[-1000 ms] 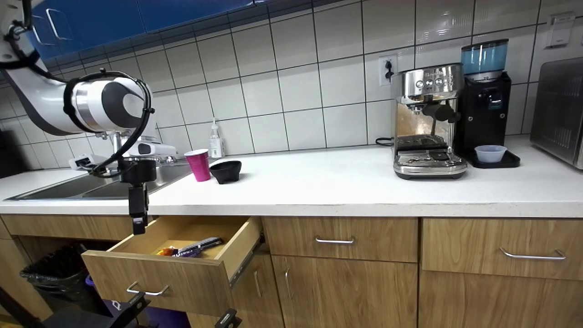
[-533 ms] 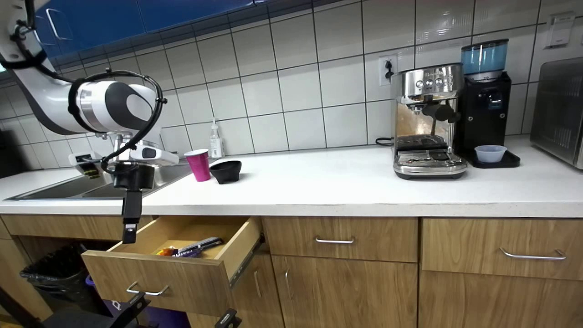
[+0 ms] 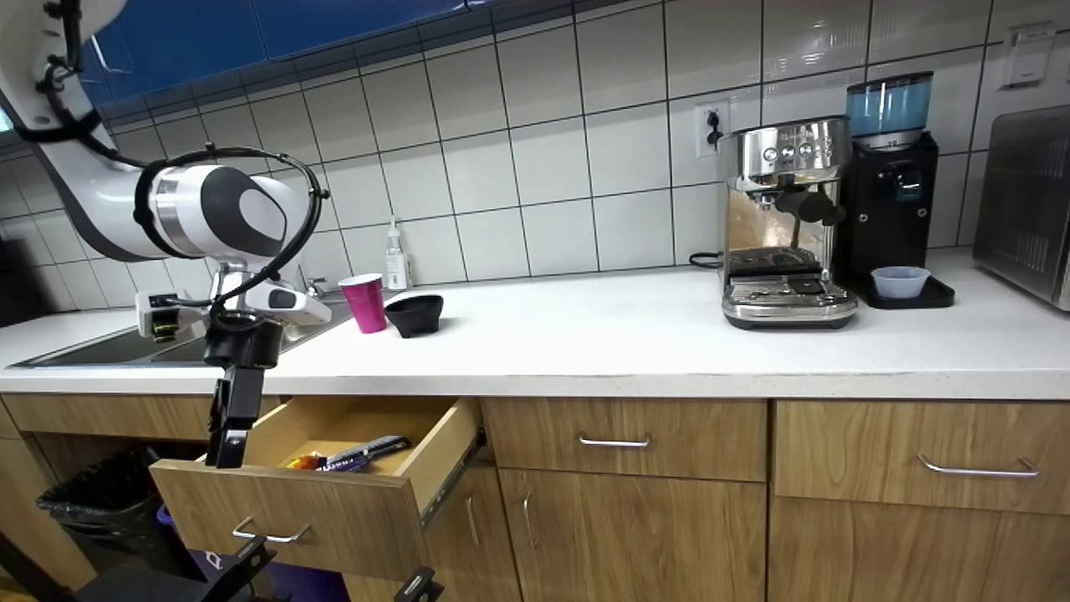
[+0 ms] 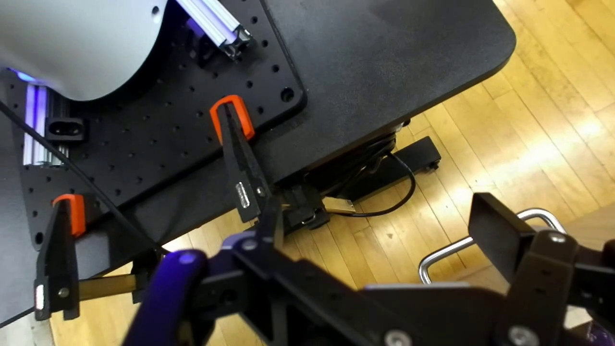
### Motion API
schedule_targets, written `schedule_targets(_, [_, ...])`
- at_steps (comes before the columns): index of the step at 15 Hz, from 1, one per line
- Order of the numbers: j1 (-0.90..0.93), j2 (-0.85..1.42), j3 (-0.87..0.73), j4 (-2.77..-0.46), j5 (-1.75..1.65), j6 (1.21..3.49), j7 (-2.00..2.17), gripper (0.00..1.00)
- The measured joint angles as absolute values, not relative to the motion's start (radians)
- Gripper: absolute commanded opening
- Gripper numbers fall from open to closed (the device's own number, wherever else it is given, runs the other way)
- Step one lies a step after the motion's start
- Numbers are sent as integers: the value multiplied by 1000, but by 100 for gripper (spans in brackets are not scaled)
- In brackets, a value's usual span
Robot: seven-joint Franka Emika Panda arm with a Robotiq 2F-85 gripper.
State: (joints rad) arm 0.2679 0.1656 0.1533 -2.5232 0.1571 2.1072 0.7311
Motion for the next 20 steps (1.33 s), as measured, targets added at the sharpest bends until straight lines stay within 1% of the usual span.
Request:
schedule_targets(10, [271, 267, 153, -2506, 153, 2146, 701, 100])
schedule_targets(20, [280, 387, 143, -2436, 110, 2282, 701, 100])
